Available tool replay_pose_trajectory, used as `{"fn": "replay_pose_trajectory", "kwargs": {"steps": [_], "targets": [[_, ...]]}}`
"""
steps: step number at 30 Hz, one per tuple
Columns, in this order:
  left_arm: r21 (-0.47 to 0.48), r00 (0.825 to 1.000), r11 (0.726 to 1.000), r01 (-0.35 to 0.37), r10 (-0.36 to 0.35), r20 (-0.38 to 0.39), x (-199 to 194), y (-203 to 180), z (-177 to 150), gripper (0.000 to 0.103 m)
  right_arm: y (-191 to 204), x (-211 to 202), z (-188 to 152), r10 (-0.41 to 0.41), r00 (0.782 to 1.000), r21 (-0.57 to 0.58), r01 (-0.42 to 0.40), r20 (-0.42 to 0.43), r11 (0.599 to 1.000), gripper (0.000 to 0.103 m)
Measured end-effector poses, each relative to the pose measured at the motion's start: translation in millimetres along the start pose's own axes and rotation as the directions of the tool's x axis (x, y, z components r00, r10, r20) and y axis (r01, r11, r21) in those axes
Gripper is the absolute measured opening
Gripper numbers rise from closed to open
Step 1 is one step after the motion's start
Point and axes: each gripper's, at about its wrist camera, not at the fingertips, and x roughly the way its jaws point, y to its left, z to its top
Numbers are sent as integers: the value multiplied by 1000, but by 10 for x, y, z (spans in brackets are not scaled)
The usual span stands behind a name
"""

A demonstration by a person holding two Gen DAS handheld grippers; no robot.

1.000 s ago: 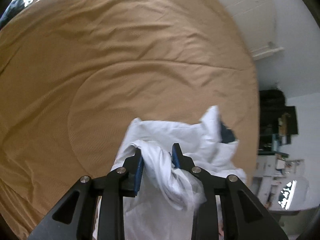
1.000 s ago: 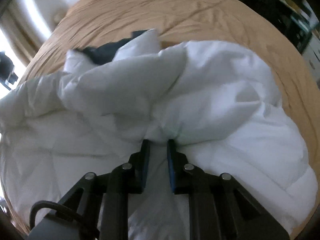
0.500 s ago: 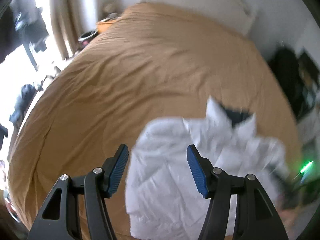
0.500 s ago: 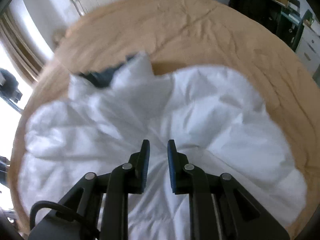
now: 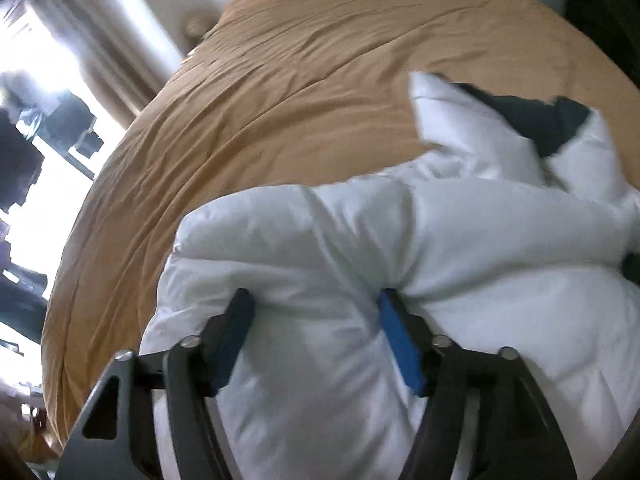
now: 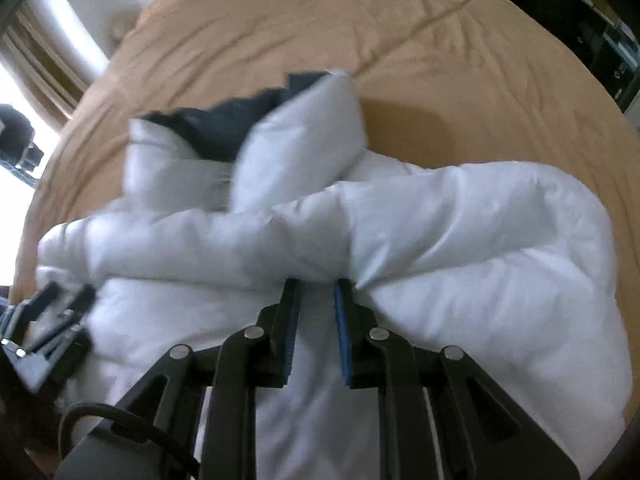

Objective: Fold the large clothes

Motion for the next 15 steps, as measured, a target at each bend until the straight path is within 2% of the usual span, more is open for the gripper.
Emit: {"fn": "replay_pose_trajectory", "kwargs": {"steps": [2,4,5,7,9,10,12,14,15], "targets": [[2,1000,1000,-9,9,0,88,12,42,75,-125,40,55,-7,1000,32,7,-6,999,15],[22,1000,1000,-21,21,7,122,18,51,75,-221,54,101,-48,999,33,49,-20,998,3],[25,1000,999,-27,27,5,119,26,54,74,-262,46,112,-70,997,29,70,-28,997,1],[7,1000,1000,-24,24,4,40,120,30,65,-334,-28,103,-158,987,40,158,-19,987,1],[-27,1000,999,29,-29,9,-113,244,-11,58,-462,-288,58,-267,962,87,262,53,961,1],[-44,998,997,60,-59,22,-231,317,-52,57,-497,-451,18,-288,953,98,279,93,955,3],[-69,990,990,126,-121,73,-519,447,-189,57,-502,-822,-115,-272,943,91,259,190,962,6],[-83,977,979,186,-175,119,-787,495,-343,59,-447,-1159,-312,-205,942,57,197,264,979,10],[-80,971,974,211,-199,134,-901,481,-422,59,-420,-1316,-441,-148,946,48,140,290,989,12]]}}
